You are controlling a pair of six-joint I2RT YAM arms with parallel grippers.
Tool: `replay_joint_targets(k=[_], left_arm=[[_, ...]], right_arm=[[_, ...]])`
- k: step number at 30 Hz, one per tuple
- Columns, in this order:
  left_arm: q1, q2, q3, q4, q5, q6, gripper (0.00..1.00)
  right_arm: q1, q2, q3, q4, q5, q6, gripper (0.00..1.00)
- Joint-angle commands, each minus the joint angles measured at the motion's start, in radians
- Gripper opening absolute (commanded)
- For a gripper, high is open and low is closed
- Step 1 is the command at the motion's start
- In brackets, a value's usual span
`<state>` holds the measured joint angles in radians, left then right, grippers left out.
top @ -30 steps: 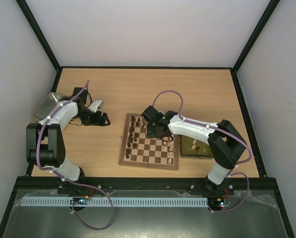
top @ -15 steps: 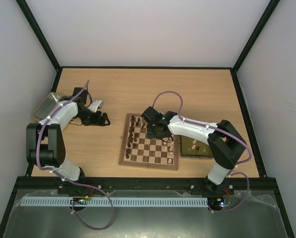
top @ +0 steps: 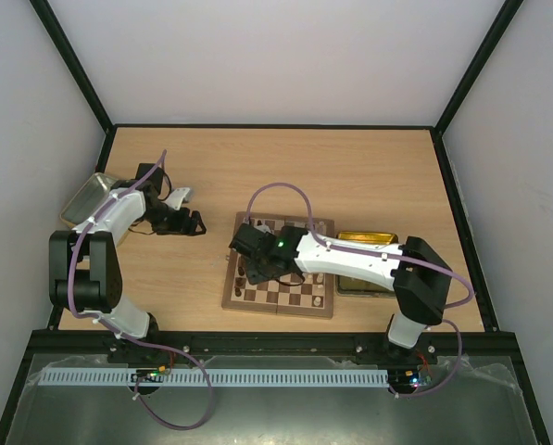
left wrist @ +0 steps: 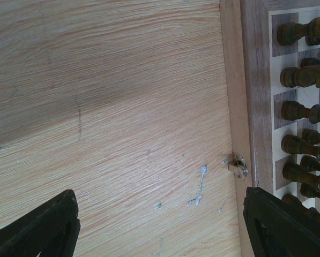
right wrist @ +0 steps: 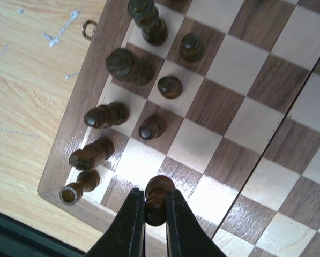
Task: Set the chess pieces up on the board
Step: Pick up the chess piece from the chessboard, then place the chess piece on the chessboard.
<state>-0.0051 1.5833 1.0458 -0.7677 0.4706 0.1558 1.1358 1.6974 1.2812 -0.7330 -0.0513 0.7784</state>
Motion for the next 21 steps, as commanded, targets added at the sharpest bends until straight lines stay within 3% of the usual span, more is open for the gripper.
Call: replay_joint_targets(k=[1, 21], left_arm=[[0.004, -0.030, -0.012, -0.002, 0.003, -0.002, 0.84], [0.005, -0.049, -0.013, -0.001, -0.004, -0.003, 0.84]], right_arm=[[0.030, -0.018, -0.011, -0.068, -0.014, 0.027, 0.06], [0.051, 0.111, 0.028, 0.022, -0.024, -0.004, 0.06]])
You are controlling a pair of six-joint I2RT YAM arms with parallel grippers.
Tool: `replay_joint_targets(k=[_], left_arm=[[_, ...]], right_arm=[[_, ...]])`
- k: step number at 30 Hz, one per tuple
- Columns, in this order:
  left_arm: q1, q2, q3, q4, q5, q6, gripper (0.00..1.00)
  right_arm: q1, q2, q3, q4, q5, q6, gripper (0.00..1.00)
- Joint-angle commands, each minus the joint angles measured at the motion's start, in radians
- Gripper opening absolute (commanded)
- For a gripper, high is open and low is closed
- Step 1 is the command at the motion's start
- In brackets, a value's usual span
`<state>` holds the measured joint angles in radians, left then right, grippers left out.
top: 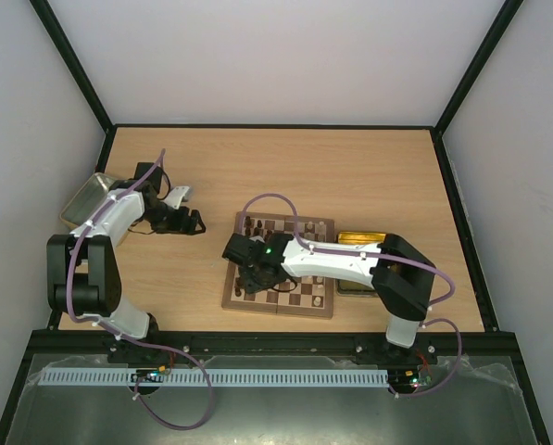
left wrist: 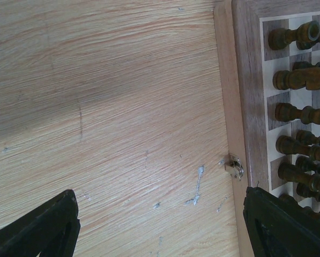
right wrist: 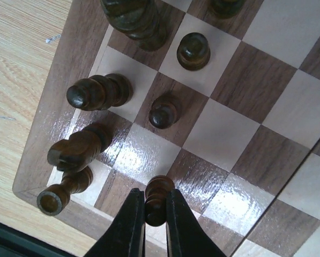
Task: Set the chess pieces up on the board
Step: Place the chess piece on the chessboard.
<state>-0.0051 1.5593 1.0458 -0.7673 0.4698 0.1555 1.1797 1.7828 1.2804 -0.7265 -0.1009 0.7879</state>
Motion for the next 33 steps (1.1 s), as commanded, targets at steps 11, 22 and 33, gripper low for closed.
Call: replay_joint_targets(k=[11, 22, 33], left_arm=[[0.005, -0.021, -0.013, -0.001, -0.002, -0.002, 0.84], [0.005, -0.016, -0.012, -0.003, -0.002, -0.002, 0.84], [0.005, -0.010, -0.013, -0.003, 0.000, 0.000, 0.84]], right_arm=[[0.008, 0.061, 0.049, 0.029, 0.032, -0.018, 0.06], [0.008, 0.085, 0.066, 0.024, 0.026, -0.032, 0.10], [0.006, 0.069, 0.084, 0.006, 0.028, -0.031, 0.21]])
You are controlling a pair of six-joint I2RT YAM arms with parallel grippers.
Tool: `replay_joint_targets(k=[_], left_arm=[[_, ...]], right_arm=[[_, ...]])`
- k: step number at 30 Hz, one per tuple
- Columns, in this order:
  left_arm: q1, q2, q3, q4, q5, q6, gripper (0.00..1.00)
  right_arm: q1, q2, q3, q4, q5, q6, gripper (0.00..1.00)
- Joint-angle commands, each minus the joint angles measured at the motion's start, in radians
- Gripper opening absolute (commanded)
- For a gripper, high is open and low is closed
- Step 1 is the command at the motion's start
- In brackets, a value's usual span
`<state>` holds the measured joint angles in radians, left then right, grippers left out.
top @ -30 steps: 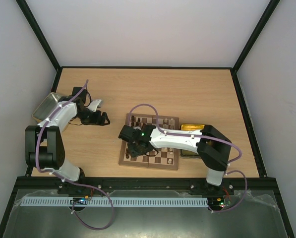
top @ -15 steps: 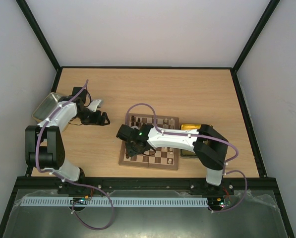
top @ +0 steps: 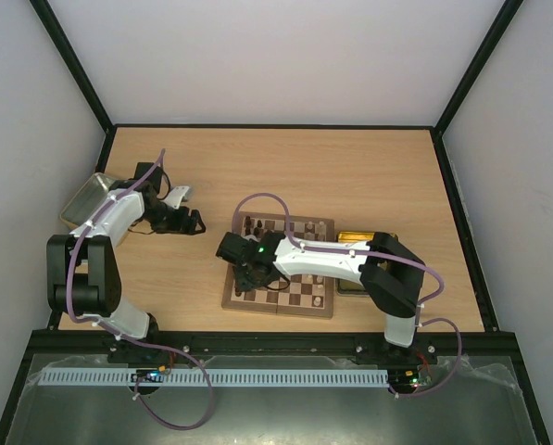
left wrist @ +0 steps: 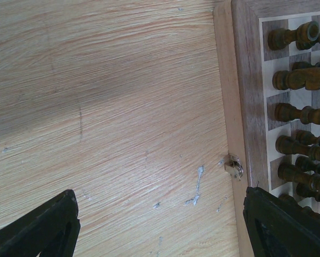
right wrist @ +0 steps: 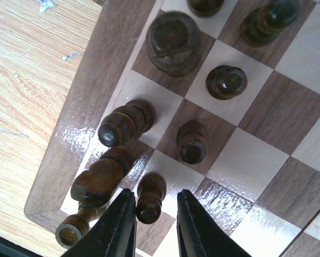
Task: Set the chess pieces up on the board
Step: Place the chess piece on the chessboard.
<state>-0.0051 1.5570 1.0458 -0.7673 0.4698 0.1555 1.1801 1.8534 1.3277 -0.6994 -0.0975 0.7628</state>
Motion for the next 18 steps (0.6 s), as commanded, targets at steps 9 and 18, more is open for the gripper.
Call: replay_joint_targets(k=[9, 18], left_arm=[[0.005, -0.012, -0.013, -0.003, 0.000, 0.000, 0.84], [0.005, -0.022, -0.013, -0.001, -0.004, -0.001, 0.84]], right_arm=[[0.006, -0.016, 0.056, -0.055, 0.033, -0.012, 0.21], [0.006, -0.017, 0.026, -0.036, 0.021, -0.008, 0.20]])
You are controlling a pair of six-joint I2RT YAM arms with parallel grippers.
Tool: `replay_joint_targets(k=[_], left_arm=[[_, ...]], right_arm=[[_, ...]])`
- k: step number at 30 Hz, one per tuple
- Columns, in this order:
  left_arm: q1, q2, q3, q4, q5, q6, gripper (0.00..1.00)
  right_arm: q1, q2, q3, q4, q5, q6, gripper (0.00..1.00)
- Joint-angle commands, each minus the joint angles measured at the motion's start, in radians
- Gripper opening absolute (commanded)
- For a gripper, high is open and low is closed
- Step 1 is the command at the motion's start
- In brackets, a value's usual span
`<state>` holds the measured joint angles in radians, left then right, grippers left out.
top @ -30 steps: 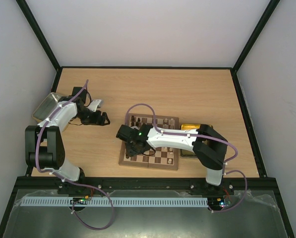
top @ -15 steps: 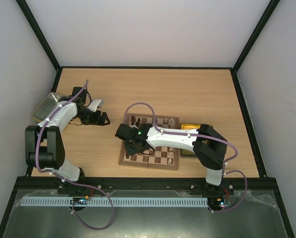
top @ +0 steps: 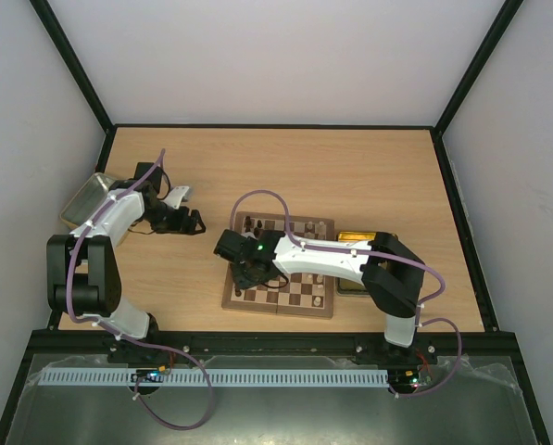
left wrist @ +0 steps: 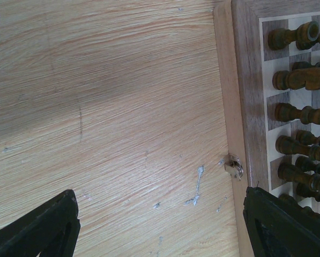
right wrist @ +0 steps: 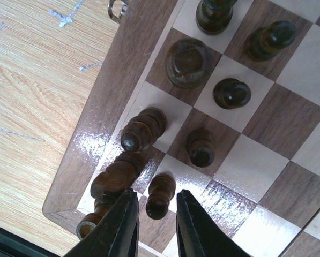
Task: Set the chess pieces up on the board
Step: Place the chess piece on the chessboard.
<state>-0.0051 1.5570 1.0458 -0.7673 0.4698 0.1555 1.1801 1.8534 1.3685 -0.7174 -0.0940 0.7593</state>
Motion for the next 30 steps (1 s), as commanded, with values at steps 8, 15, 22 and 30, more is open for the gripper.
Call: replay_joint_targets(k=[8, 15, 22, 30], left_arm=[[0.005, -0.028, -0.013, 0.000, -0.005, -0.003, 0.84], [0.005, -0.029, -0.014, 0.000, -0.005, -0.004, 0.84], [0.005, -0.026, -0.014, 0.002, -0.005, -0.003, 0.84], [0.005, -0.027, -0.014, 0.002, -0.005, -0.004, 0.84]], right_arm=[[0.006, -0.011, -0.032, -0.004, 0.007, 0.000, 0.20], [0.006, -0.016, -0.041, -0.007, 0.013, 0.001, 0.20], [0.006, -0.032, -0.049, -0.014, 0.022, 0.005, 0.20], [0.006, -0.040, -0.021, -0.017, 0.019, 0.017, 0.20]])
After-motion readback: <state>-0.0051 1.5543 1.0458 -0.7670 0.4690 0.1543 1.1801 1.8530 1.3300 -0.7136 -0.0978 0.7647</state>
